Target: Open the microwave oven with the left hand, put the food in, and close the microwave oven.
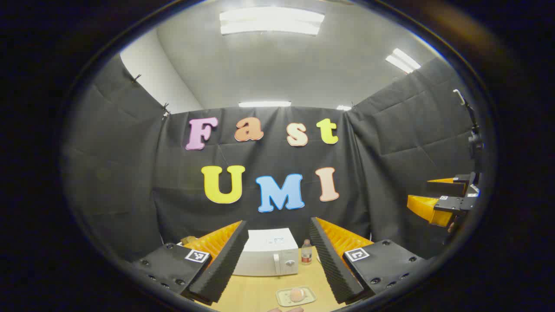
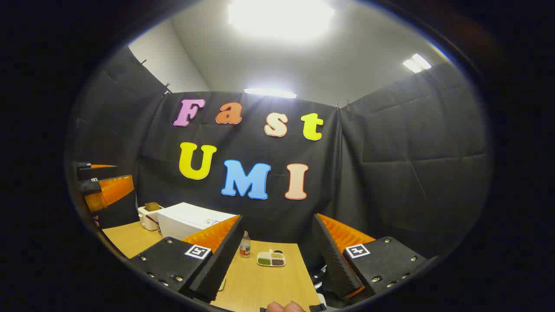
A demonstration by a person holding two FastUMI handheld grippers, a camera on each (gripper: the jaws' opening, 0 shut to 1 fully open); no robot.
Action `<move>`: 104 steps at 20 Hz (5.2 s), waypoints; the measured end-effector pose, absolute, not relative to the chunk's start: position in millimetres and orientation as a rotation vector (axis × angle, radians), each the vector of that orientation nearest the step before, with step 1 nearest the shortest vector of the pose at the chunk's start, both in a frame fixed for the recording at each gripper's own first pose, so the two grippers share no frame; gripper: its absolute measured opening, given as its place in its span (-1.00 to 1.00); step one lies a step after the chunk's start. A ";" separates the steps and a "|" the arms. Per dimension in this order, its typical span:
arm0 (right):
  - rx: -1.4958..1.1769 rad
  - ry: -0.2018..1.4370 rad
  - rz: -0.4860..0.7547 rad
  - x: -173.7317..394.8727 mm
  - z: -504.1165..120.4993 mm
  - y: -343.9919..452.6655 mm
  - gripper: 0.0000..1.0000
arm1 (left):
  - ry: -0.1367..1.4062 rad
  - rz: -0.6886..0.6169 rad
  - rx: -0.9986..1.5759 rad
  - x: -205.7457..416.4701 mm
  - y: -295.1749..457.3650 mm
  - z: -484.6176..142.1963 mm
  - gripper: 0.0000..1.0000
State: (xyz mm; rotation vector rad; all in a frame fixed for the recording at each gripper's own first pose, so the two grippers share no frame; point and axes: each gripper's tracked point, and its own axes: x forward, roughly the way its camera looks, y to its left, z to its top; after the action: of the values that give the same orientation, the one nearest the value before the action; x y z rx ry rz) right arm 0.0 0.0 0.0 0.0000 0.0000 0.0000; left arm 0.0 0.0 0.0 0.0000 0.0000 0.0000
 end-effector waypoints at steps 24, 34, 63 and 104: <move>0.076 0.009 0.044 36.3 -35.7 -93.0 0.93 | 0.192 0.113 -0.009 38.7 -73.5 -90.5 0.97; -0.038 0.076 -0.157 116.2 -16.3 -87.4 0.94 | 0.355 -0.025 0.054 189.9 -43.7 -318.0 0.94; -0.009 0.245 -0.227 134.6 -51.2 -44.2 0.83 | 0.609 -0.159 -0.099 330.3 -2.0 -503.6 -0.59; 0.172 0.248 -0.079 11.4 -51.4 131.9 0.84 | 0.686 -0.078 -0.101 11.1 328.9 -488.4 -0.14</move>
State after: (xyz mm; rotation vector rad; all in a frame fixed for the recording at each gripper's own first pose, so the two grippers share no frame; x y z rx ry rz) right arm 11.4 131.9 -51.4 0.1718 0.2479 -0.0786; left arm 11.1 328.9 -488.4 -0.1011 0.6860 -0.0784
